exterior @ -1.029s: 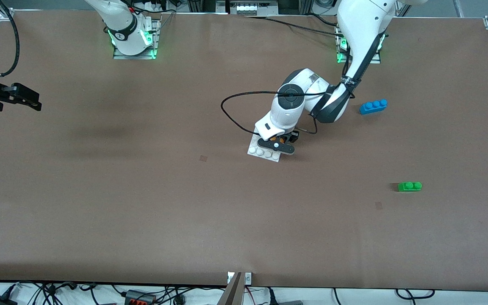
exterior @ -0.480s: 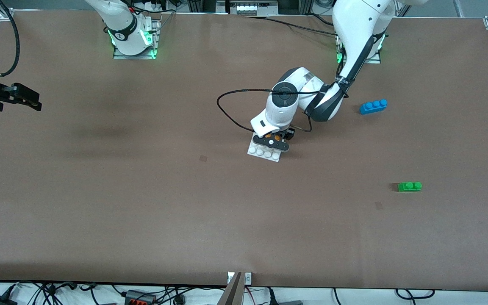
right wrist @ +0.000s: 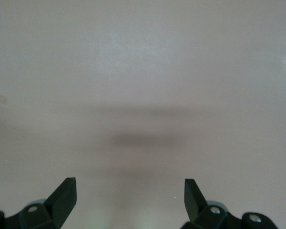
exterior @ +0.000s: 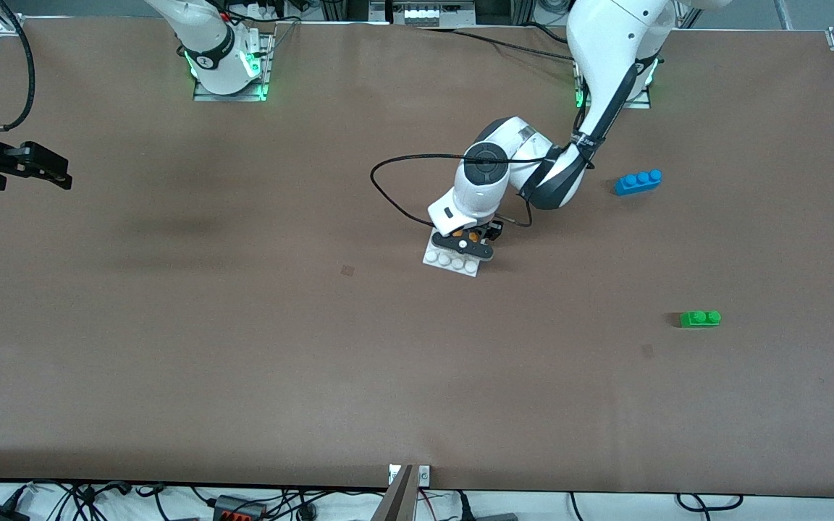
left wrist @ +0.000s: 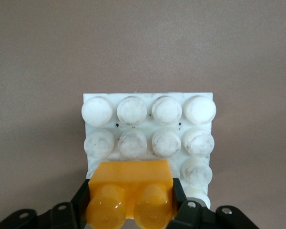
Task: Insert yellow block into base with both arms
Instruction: 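Lower the yellow block onto the base plate studs with the left gripper, then press the yellow block down onto the plate studs with the left gripper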
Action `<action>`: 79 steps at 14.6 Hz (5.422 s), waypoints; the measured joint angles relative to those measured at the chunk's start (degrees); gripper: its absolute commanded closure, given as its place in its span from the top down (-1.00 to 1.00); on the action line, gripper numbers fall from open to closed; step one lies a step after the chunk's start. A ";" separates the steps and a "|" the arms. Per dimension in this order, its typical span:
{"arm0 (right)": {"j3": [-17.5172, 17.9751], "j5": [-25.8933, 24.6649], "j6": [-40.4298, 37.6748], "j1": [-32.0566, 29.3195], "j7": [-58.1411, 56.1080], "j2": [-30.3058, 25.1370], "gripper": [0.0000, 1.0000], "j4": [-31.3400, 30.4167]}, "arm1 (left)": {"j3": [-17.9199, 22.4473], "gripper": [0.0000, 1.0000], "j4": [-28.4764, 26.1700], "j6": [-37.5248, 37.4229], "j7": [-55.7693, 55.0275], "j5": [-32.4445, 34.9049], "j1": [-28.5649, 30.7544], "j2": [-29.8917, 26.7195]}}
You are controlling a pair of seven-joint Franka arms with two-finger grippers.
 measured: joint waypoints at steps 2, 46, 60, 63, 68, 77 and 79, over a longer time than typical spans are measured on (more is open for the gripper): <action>0.00 0.00 0.00 0.00 0.00 0.00 1.00 0.00 | 0.00 -0.20 0.32 0.07 0.00 0.00 0.00 0.25; 0.00 0.00 -0.01 0.00 0.00 0.00 1.00 0.00 | -0.37 -0.18 -0.04 -0.14 0.02 0.25 -0.52 0.09; -0.03 0.00 -0.03 -0.04 0.00 0.00 1.00 0.00 | -0.20 -0.18 -0.10 1.12 0.71 0.32 -0.49 0.21; -0.03 0.00 -0.03 -0.04 0.01 0.00 1.00 0.00 | -0.13 -0.18 -0.22 1.71 0.75 0.32 -0.46 0.21; -0.03 0.00 -0.03 -0.04 0.01 0.00 1.00 0.00 | -0.13 -0.18 -0.24 1.73 0.91 0.32 -0.46 0.20; -0.03 0.00 -0.03 -0.04 0.01 0.00 1.00 0.00 | 0.34 -0.24 -0.26 2.40 2.39 1.01 0.58 0.19; -0.03 0.00 -0.03 -0.06 0.01 0.00 1.00 0.00 | 0.59 -0.29 0.03 1.74 2.96 1.15 0.63 0.21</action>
